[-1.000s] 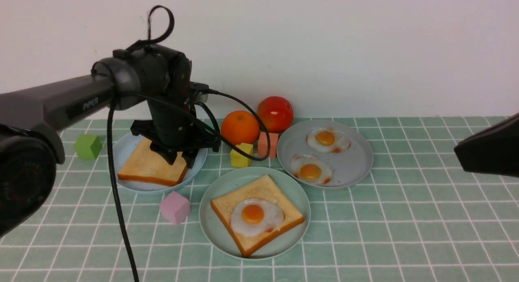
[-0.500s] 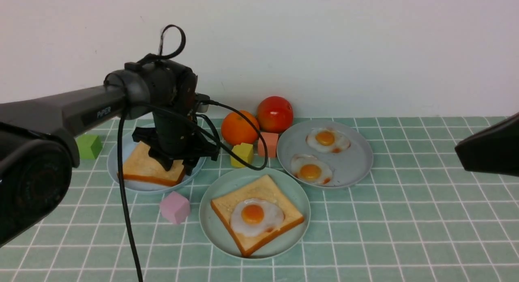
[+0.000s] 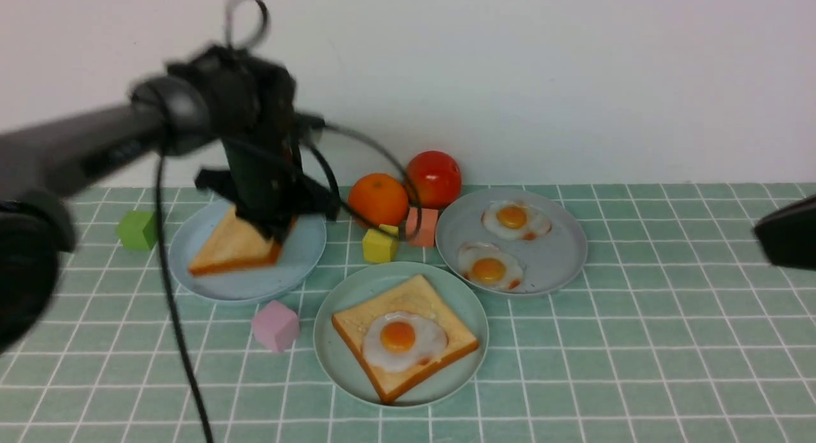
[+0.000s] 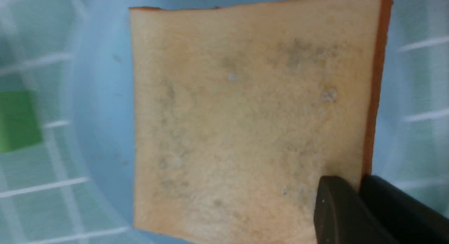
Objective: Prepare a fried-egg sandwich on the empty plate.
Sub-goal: Use the left arm to place a slice of bread on the fried egg in the middle
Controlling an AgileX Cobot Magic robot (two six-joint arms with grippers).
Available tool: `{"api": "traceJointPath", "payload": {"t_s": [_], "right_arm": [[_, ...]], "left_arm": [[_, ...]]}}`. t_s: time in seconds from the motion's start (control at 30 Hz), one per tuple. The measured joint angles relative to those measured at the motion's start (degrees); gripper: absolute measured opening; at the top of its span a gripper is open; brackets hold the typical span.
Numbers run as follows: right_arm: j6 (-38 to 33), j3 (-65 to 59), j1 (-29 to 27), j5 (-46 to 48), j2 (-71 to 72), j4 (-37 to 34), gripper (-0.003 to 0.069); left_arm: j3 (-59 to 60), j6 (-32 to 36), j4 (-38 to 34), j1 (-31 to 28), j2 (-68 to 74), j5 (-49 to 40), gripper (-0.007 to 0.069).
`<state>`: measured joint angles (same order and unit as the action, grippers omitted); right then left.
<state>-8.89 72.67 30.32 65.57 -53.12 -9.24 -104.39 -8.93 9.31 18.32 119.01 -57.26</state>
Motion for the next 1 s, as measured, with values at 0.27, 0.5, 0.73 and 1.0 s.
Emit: {"api": "traceJointPath", "payload": {"t_s": [0.27, 0.5, 0.73, 1.0], "right_arm": [[1.14, 0.00, 0.00, 1.22, 7.32, 1.21, 0.0014], [1.36, 0.00, 0.00, 1.71, 11.34, 1.80, 0.0014], [1.54, -2.25, 0.00, 1.40, 11.52, 2.14, 0.0019], [1.54, -7.29, 0.00, 0.27, 11.46, 2.19, 0.0022]], "left_arm": [[10.70, 18.07, -10.74, 2.81, -17.25, 2.67, 0.0044], [27.15, 24.49, -11.60, 15.42, -20.92, 12.93, 0.0044], [29.94, 20.60, -2.47, 23.66, -15.87, 17.71, 0.0044], [30.01, 16.74, 2.91, 23.85, -13.67, 19.40, 0.0037]]}}
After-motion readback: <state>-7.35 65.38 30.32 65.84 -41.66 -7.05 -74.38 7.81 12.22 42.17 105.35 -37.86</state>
